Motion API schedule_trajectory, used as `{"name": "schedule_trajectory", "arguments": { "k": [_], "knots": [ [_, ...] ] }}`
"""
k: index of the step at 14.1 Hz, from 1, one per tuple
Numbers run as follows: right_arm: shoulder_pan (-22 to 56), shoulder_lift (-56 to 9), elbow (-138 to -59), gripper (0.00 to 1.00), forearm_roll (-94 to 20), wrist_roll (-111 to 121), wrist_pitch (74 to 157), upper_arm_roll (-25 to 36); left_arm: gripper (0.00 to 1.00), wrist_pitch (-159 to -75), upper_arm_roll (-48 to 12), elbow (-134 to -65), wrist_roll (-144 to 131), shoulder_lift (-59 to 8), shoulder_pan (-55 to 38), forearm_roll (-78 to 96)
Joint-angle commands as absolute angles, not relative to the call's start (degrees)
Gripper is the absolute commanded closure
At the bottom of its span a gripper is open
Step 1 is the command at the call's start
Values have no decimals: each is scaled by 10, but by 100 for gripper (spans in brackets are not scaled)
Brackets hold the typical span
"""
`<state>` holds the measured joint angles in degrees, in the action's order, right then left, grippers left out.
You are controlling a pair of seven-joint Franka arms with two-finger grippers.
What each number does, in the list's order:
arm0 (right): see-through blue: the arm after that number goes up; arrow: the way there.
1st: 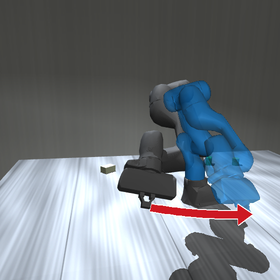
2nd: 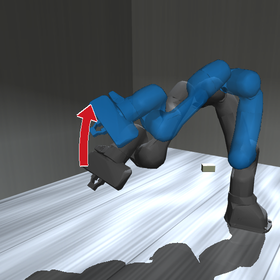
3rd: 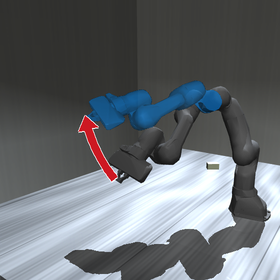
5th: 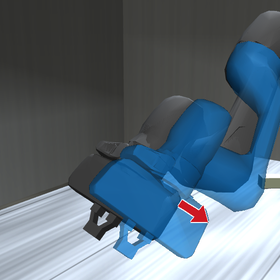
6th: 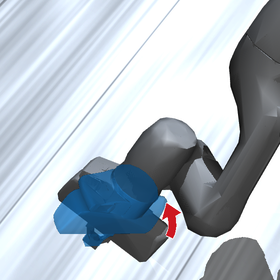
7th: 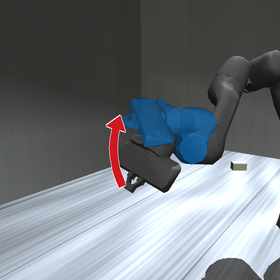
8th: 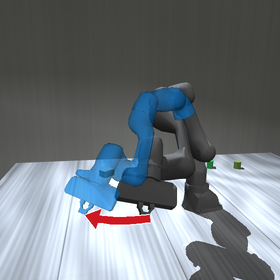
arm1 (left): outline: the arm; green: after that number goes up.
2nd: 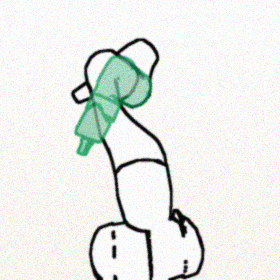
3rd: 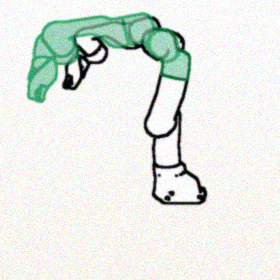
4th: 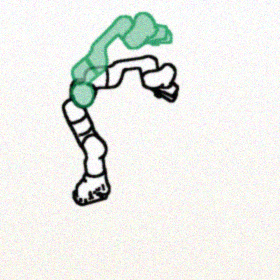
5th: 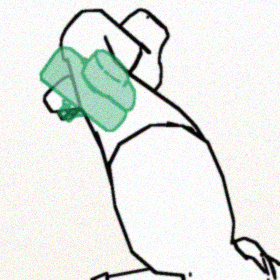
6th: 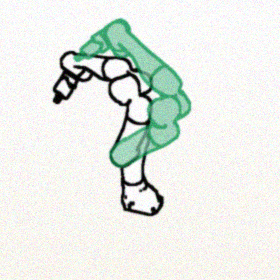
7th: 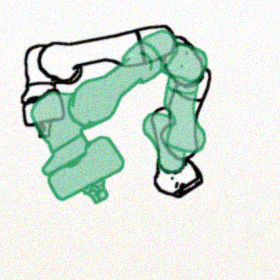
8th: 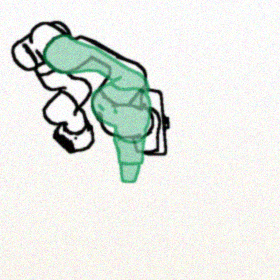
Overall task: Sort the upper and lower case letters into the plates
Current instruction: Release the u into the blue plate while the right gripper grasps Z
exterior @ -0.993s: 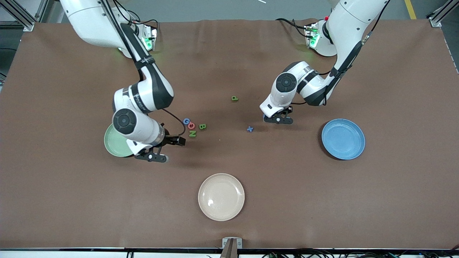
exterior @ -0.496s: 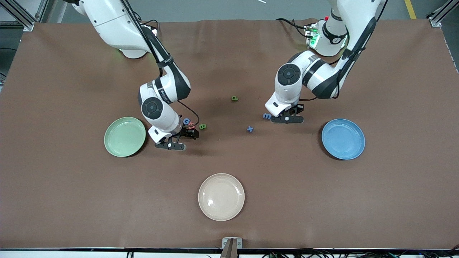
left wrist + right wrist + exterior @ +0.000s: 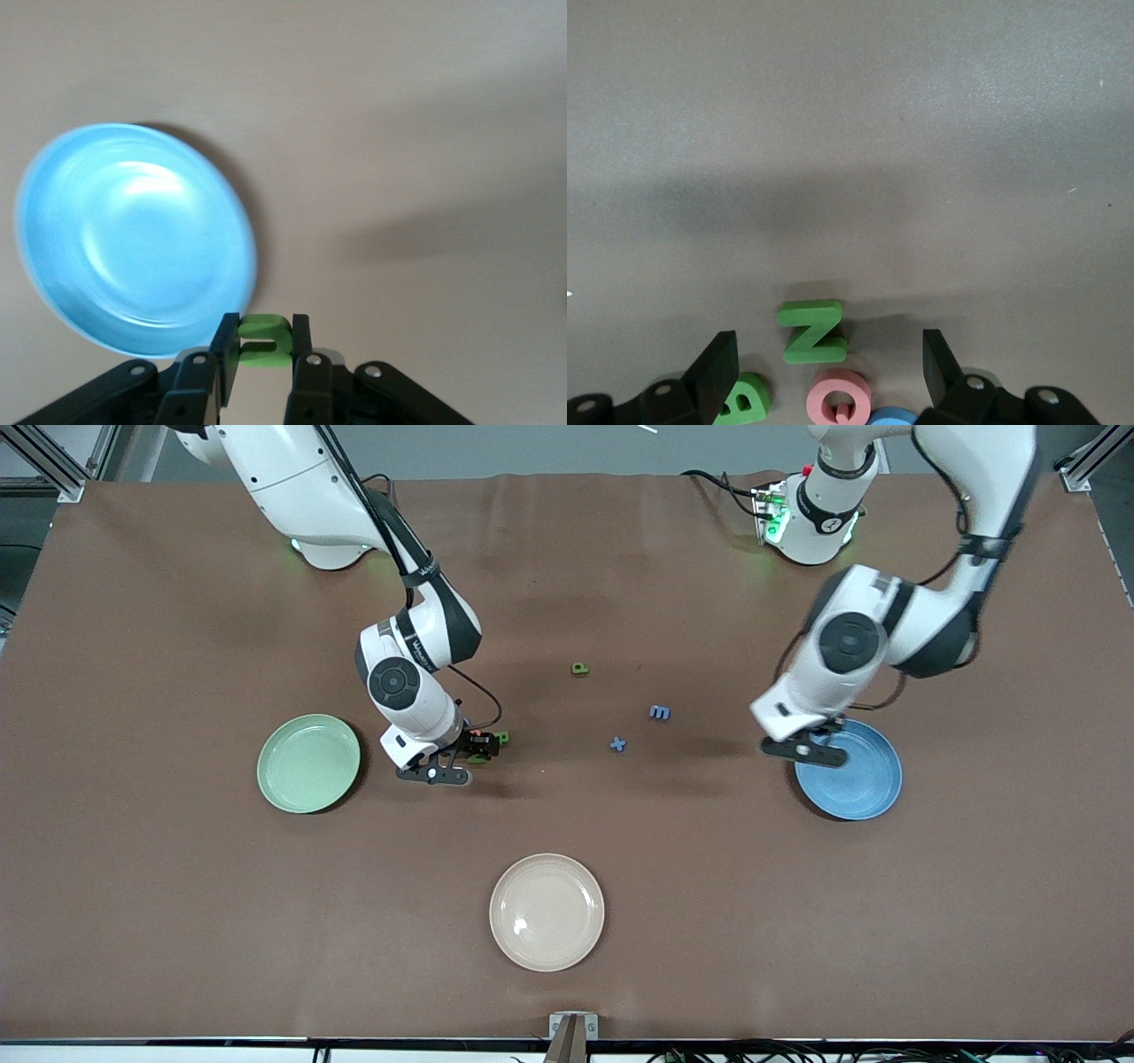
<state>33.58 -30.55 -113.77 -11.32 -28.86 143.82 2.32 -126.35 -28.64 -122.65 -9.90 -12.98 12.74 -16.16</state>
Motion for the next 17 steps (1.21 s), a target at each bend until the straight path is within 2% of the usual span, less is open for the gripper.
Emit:
{"name": "schedule_trajectory", "arguments": {
  "k": [1, 5, 11, 17],
  "knots": [
    [352, -305, -1139, 8, -112, -305, 1448, 46, 88, -1266, -294, -1231, -15, -128, 182, -151],
    [365, -279, -1148, 6, -75, -332, 1389, 58, 88, -1309, -293, -1235, 35, -166, 234, -159],
    [361, -285, -1131, 7, -66, -336, 1395, 61, 87, -1355, -291, -1236, 62, -216, 263, -208],
    [393, -312, -1114, 15, -53, -371, 1404, 65, 86, -1356, -291, -1236, 59, -247, 272, -235]
  ]
}}
